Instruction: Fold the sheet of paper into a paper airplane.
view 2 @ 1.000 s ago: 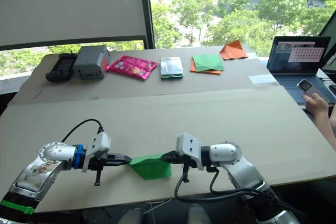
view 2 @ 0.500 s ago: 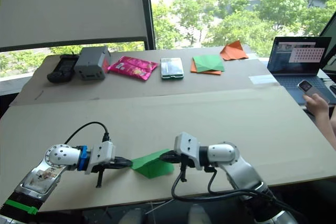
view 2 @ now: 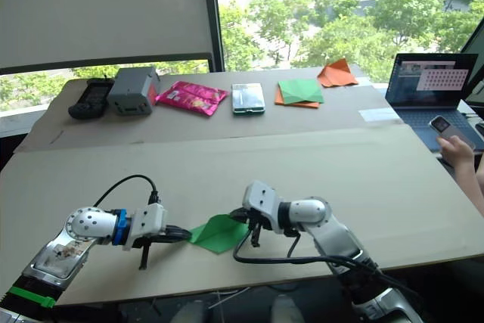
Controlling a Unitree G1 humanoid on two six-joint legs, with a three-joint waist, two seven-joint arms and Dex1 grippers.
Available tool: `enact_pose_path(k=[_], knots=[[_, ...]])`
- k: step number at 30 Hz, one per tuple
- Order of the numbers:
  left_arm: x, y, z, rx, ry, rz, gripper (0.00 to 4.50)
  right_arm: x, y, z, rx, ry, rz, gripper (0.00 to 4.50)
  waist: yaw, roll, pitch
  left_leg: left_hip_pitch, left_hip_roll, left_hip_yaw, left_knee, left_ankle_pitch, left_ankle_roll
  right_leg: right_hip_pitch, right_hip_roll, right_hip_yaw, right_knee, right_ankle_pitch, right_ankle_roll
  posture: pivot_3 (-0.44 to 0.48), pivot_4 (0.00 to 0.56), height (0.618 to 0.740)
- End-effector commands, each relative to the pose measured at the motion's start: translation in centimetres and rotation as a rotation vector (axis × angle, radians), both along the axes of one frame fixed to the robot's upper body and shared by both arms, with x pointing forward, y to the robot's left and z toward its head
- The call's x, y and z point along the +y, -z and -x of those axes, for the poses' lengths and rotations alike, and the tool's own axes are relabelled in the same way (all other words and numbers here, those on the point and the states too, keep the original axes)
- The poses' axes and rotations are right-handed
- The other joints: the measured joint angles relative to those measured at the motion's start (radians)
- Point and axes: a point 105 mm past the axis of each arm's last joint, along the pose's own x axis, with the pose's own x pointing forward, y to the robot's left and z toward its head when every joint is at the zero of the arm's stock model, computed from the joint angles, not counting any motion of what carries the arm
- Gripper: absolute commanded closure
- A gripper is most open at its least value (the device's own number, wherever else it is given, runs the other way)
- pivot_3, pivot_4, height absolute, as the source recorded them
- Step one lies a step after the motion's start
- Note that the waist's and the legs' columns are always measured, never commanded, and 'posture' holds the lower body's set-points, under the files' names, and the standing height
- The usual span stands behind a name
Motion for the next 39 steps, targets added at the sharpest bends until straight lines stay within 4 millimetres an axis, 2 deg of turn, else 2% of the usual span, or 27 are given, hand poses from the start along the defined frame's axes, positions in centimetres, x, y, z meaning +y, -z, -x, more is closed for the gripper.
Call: enact_pose_path(k=[1,8,18,22,27,33,39], knots=[[0.0,-0.4,-0.5,-0.005,-0.003,-0.017,4.47,0.3,-0.3,0.1,0.016,0.001,-0.006,4.5,0.0,0.0,0.0,0.0,0.0,0.0,0.0,0.0,0.0,0.0,0.0,0.0,0.0,0.0,0.0,0.0,0.15,0.732],[0.1,-0.6,-0.8,-0.018,-0.003,-0.026,4.47,0.6,-0.4,-0.4,0.007,0.038,-0.008,4.5,-0.002,0.0,0.0,0.0,0.0,0.0,0.0,0.0,0.0,0.0,0.0,0.0,0.0,0.0,0.0,0.0,0.15,0.732],[-0.2,-1.0,-1.0,-0.036,-0.007,-0.015,4.47,0.5,1.0,-0.8,0.016,0.077,0.058,4.5,-0.004,-0.001,0.0,0.0,0.0,0.0,0.0,0.001,0.001,0.0,0.001,0.0,0.0,0.0,0.0,0.0,0.15,0.732],[-0.7,-3.7,-1.9,-0.01,-0.06,0.11,4.47,0.5,1.3,-0.8,0.025,0.082,0.07,4.5,-0.002,-0.001,0.001,-0.001,0.0,0.0,0.0,0.001,0.001,0.0,0.001,0.0,0.0,0.0,0.0,0.0,0.15,0.732],[-1.9,-7.0,-1.2,0.097,-0.05,0.286,4.47,0.6,1.4,-0.8,0.03,0.084,0.074,4.5,-0.005,-0.002,0.001,-0.001,0.0,0.0,0.0,0.001,0.001,0.0,0.001,0.0,0.0,0.0,0.0,0.0,0.15,0.732],[-2.5,-6.3,-0.3,0.13,-0.031,0.271,4.47,0.5,1.6,-1.0,0.034,0.1,0.083,4.5,-0.008,-0.002,0.0,0.0,0.0,-0.001,0.0,0.004,0.006,0.001,0.001,0.0,0.0,0.0,0.0,0.0,0.15,0.732],[-2.9,-4.0,-0.3,0.102,-0.02,0.194,4.47,0.5,1.4,-1.1,0.035,0.104,0.081,4.5,-0.006,-0.002,0.0,0.0,0.0,-0.001,0.0,0.003,0.005,0.0,0.001,0.001,0.0,0.0,0.0,0.0,0.15,0.732]])
